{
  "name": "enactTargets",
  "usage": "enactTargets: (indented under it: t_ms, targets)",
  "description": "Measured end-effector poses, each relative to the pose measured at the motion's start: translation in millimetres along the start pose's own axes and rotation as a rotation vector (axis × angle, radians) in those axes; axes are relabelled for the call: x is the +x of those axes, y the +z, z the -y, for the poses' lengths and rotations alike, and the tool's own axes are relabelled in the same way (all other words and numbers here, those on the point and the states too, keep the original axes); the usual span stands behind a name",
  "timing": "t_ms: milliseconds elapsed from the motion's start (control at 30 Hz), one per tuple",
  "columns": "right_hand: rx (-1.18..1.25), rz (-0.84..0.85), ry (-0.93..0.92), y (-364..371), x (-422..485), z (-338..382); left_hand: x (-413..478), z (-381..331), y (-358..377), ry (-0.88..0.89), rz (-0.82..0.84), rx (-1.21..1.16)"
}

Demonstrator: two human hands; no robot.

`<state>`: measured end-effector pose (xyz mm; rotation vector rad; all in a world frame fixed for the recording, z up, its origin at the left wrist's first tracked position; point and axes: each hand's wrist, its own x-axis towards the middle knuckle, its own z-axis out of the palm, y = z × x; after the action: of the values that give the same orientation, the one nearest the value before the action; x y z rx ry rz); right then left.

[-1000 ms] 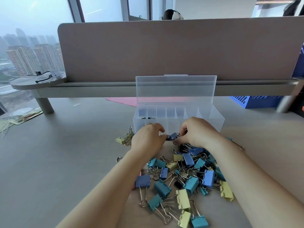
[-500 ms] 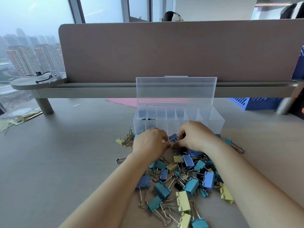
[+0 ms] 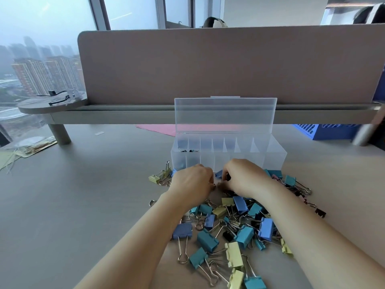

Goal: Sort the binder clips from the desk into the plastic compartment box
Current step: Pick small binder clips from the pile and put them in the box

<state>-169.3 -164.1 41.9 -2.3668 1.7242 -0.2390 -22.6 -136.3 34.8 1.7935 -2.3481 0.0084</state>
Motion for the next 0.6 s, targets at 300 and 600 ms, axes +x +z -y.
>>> enactTargets:
  t_ms: [300,600]
  targets:
    - [0.104,-0.014,-0.021,-5.2,-4.2,1.7,-2.8,1.6,-4.9,0.130,0.011,0.185]
    - [0.275,0.012,-0.017,-10.0,-7.6,0.3,-2.9,11.2,-14.5,0.128,0.118,0.148]
